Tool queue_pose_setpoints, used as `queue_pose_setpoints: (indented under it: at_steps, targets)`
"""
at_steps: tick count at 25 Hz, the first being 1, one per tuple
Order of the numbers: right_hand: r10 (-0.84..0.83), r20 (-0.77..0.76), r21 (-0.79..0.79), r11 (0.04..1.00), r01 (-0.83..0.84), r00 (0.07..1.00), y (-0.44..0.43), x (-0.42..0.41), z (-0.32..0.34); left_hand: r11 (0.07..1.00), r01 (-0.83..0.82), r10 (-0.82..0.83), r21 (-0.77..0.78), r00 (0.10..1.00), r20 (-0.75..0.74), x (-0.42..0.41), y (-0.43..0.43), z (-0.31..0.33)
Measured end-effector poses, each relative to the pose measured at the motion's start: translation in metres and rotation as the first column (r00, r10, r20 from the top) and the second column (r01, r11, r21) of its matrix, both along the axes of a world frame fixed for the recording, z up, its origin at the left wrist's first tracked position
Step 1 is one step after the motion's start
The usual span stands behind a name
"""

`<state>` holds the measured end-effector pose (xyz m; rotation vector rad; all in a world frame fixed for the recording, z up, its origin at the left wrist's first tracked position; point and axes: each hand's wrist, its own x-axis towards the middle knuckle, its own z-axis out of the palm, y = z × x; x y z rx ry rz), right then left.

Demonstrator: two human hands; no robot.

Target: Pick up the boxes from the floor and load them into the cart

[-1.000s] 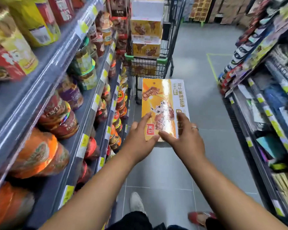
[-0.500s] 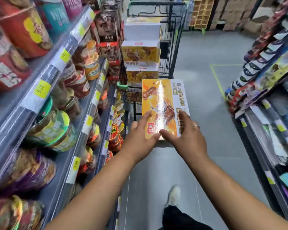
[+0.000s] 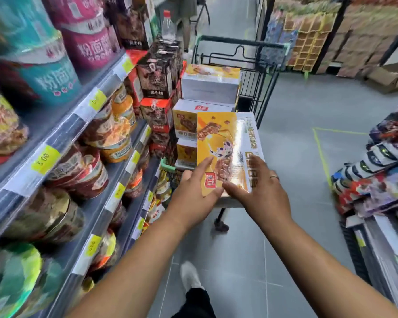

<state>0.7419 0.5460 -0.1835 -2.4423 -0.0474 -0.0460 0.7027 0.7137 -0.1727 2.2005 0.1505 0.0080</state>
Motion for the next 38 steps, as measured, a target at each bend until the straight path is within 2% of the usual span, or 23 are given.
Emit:
queue_pose_setpoints:
  at_steps: [4, 13, 18, 22, 28, 33, 35, 36, 38]
  targets:
    - [-0.026, 0.022, 0.051, 0.998, 0.025, 0.999, 0.029, 0.094, 0.009, 1.000, -0.001, 0.001, 0.002, 1.000, -0.001, 0.097, 0.028, 0.011]
    - [-0.074, 0.064, 0.012, 0.997, 0.073, 0.995, 0.080, 0.277, 0.049, 0.996, 0.077, -0.080, 0.053, 0.996, 0.044, 0.293, 0.084, 0.044]
    - [-0.022, 0.056, -0.004, 1.000, 0.022, 0.998, 0.090, 0.376, 0.053, 0.998, 0.032, -0.035, 0.046, 0.998, 0.056, 0.383, 0.095, 0.048]
    - [0.042, 0.012, -0.035, 0.999, -0.042, 0.999, 0.096, 0.448, 0.049, 1.000, -0.028, 0.028, -0.014, 1.000, 0.005, 0.445, 0.098, 0.043]
    - [0.072, -0.056, -0.106, 0.991, -0.077, 0.996, 0.107, 0.506, 0.048, 0.995, -0.100, 0.101, 0.029, 0.995, -0.023, 0.493, 0.103, 0.038]
    - [0.069, -0.104, -0.103, 0.992, -0.079, 0.992, 0.111, 0.508, 0.052, 0.992, -0.129, 0.128, -0.006, 0.989, -0.073, 0.497, 0.110, 0.036]
    - [0.046, -0.103, -0.081, 0.995, -0.055, 0.994, 0.112, 0.505, 0.052, 0.992, -0.117, 0.121, 0.054, 0.989, -0.088, 0.503, 0.112, 0.040]
    - [0.028, -0.090, -0.075, 0.997, -0.035, 0.996, 0.111, 0.502, 0.052, 0.987, -0.115, 0.121, 0.110, 0.991, -0.048, 0.505, 0.110, 0.044]
    - [-0.005, -0.038, -0.092, 0.996, 0.002, 0.999, 0.107, 0.494, 0.053, 0.970, -0.104, 0.070, 0.220, 0.985, 0.158, 0.505, 0.101, 0.052]
